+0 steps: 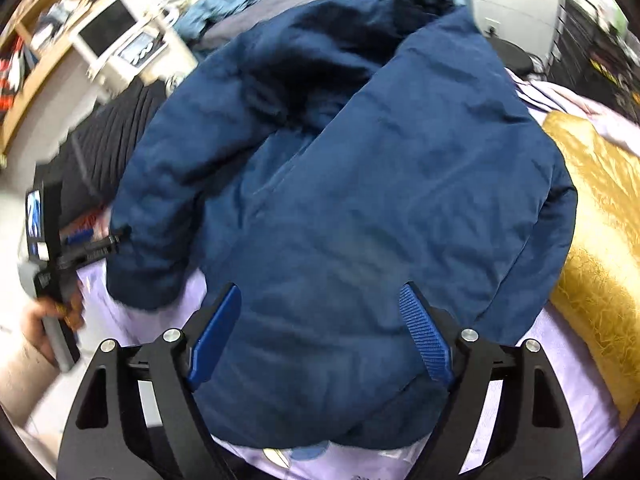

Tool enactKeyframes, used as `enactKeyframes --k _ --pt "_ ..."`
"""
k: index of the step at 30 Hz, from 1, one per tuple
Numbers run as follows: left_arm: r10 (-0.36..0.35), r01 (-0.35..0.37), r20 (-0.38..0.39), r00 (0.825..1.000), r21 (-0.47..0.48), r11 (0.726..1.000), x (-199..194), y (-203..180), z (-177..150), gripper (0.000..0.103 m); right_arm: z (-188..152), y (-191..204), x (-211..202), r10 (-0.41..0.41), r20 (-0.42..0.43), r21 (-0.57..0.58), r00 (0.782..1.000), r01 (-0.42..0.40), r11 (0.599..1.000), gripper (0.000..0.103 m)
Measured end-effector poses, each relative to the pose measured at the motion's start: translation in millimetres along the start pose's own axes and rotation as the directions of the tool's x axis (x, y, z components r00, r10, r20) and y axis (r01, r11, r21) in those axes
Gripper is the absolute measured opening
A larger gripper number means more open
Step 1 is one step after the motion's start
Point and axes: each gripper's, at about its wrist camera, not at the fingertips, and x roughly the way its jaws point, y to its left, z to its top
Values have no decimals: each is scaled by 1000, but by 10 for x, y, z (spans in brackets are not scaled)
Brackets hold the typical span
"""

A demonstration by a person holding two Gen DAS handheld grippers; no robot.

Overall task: Fold large clothes
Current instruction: 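Lower the jacket onto the bed and open both grippers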

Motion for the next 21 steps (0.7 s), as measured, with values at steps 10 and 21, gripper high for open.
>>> enactKeyframes --k 10,21 --pt "-12 16 -65 998 60 998 295 -44 -296 96 -157 30 95 8 -44 73 999 -5 997 81" --pt "57 -59 15 998 138 989 296 -178 355 15 -298 140 23 -44 -40 18 998 45 999 81"
